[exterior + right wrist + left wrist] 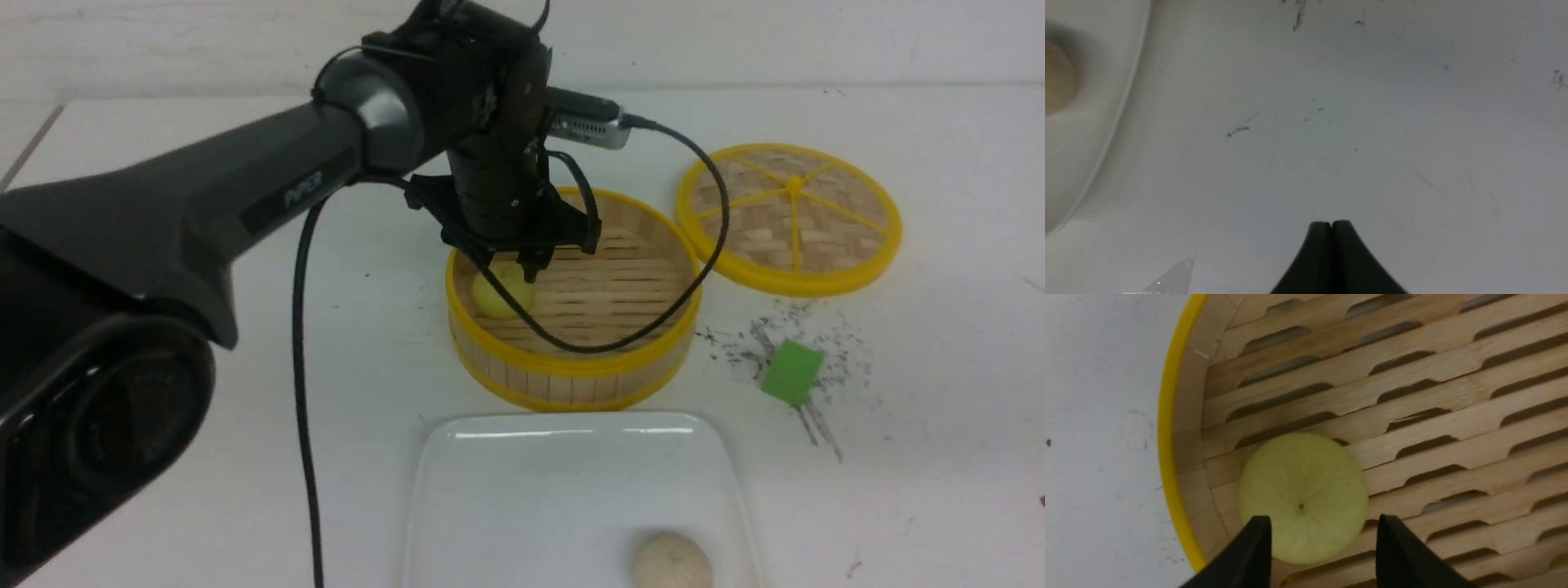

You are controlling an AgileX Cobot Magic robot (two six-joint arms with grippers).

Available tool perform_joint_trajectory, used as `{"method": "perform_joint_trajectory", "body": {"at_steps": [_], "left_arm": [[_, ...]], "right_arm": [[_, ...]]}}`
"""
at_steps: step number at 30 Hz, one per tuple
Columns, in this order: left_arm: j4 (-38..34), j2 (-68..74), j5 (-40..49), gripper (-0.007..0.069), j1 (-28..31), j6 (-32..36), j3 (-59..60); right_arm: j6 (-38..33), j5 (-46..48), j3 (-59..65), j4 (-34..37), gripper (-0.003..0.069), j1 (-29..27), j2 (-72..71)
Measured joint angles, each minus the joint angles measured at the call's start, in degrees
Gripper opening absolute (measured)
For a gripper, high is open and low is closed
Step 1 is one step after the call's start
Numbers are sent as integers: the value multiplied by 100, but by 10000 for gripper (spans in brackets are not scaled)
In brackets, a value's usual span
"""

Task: Put the steamed buns into the plate on the white tablecloth.
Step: 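Reach into the bamboo steamer and grasp a bun with the left gripper, then carry the bun from the bamboo steamer to the plate with the left gripper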

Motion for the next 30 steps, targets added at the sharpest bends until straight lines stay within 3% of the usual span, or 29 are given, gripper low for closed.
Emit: {"method": "perform_joint_trajectory", "body": {"at_steps": [8,12,15,18,25,30], "left_arm": [[100,322,-28,369,0,-69,-19],[100,444,-52,307,0,-107,-39],[92,394,-25,128,0,-271,-58],[-49,194,218,30,0,-351,-219],[-442,-1017,1158,20,0,-327,-1034],[-865,-2014,1234,20,0,-145,-852]], "right_arm": [[0,-148,0,24,-4,0,0],[0,-171,0,43,-1,0,0],[5,-171,0,43,-1,0,0],[5,-171,0,43,0,0,0],[5,-209,31,43,4,-5,0],[5,-215,36,49,6,-5,-4]]}}
